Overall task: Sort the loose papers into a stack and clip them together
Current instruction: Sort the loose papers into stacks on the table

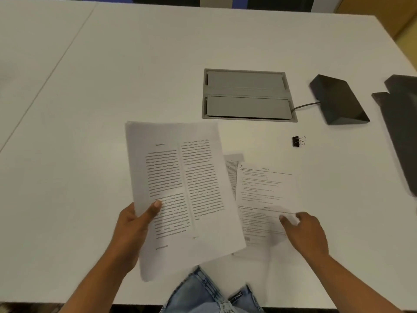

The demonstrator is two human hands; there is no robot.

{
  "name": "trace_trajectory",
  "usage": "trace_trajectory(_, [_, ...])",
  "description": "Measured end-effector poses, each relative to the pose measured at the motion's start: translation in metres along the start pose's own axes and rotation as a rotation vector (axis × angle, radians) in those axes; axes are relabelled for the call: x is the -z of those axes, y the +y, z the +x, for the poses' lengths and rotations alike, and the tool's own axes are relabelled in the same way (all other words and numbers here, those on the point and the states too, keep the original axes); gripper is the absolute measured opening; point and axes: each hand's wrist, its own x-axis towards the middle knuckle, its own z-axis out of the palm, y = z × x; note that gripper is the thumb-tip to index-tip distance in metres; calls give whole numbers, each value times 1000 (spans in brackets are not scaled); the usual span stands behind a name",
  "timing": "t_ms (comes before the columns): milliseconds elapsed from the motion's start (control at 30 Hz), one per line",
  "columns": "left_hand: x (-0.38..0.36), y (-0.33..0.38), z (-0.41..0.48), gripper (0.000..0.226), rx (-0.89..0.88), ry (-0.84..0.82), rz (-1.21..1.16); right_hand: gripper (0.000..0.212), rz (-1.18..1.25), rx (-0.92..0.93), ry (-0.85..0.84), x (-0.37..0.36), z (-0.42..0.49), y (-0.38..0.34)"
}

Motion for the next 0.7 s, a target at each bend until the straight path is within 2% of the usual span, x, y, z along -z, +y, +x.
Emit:
trace_trajectory(67, [11,-4,-2,35,4,32,2,91,-90,-147,-48,-8,0,12])
trace_trajectory(167, [20,-8,-4,33,15,62,-1,101,-169,-191,-87,-21,1,15])
trace_trajectory(333, [22,-16,-7,31,36,76,1,92,92,-247,-70,-25,13,16])
trace_trajectory(400, [20,-19,-8,32,41,70,10,91,125,-222,-47,-23,18,18])
trace_trajectory(433, [19,-20,-8,32,43,66,14,85,128,-187,-46,-23,19,16])
trace_trajectory(533, [19,-22,-9,30,61,46,16,42,178,-77,-71,-25,17,5])
trace_trajectory(567, [19,-23,-10,28,66,39,20,42,188,-55,-85,-27,16,0])
trace_trajectory(633, [19,-24,-11,25,72,36,28,59,172,-25,-107,-34,13,-12])
trace_trajectory(700, [19,-24,-12,25,78,43,34,63,116,2,-100,-41,10,-27])
